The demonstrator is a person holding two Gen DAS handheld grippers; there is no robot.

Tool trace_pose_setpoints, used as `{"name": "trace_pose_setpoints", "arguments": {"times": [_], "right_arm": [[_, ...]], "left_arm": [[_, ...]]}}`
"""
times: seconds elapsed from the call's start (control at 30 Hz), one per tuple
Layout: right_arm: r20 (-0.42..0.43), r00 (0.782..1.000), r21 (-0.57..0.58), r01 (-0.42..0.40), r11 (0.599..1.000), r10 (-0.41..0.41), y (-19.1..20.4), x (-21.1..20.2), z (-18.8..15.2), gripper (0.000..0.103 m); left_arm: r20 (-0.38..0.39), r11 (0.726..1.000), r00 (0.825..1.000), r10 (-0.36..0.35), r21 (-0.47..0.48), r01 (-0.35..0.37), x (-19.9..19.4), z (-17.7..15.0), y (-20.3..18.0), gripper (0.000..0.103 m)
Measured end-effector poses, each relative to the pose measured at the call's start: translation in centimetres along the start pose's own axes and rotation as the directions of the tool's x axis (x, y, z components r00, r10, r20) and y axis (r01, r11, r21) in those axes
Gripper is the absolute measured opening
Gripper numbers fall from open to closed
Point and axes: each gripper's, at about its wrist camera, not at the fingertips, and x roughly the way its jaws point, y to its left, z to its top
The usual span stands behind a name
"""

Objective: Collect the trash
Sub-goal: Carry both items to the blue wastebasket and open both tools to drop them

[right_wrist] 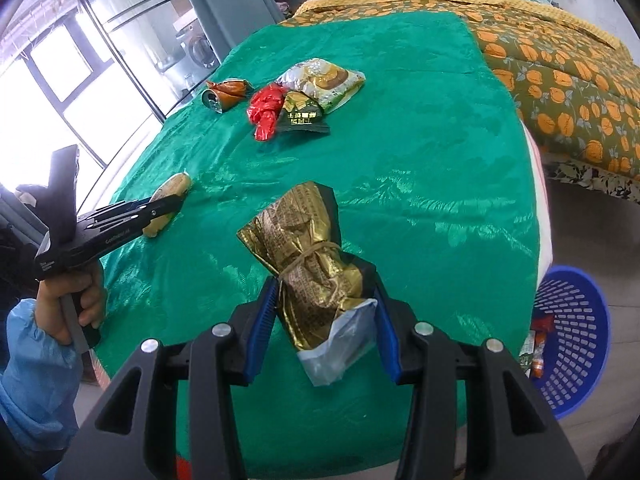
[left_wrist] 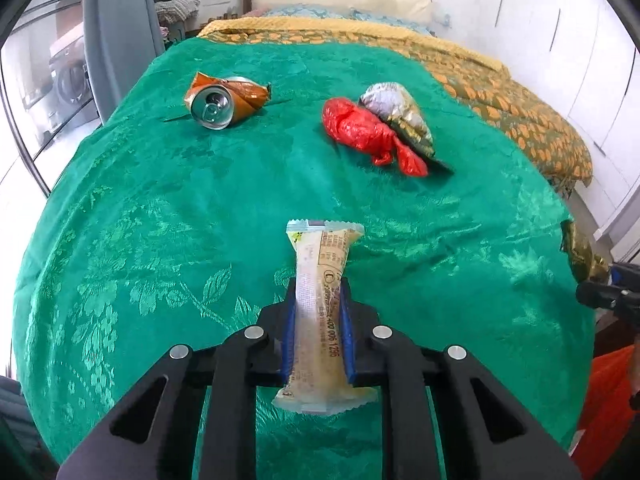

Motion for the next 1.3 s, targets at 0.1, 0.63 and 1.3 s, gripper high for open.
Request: {"name": "trace_pose_setpoints", "arguments": {"times": [0.1, 0.63, 1.3], "right_arm": [[0.014, 1.0, 0.015, -0.016, 1.0, 0.016, -0.2, -0.4, -0.3, 0.044], [0.092, 0.995, 0.102, -0.042, 0.994, 0.032, -3.5, -4.1, -0.6, 0.044], [0.097, 0.947, 0.386, 0.249, 0.888, -0.307, -23.6, -13.5, -4.7, 0.044]], "left_arm": [[0.028, 0.999, 0.999, -0.029, -0.012, 0.03, -1.5, -0.2, -0.6, 0.016], [0.01, 0.967, 0.97, -0.244, 0.072, 0.243, -4.0, 0.5, -11.5, 0.016], [-0.142, 0.831, 0.878, -0.456, 0.284, 0.478, -1.6, 1.7, -34.6, 0.017]]}}
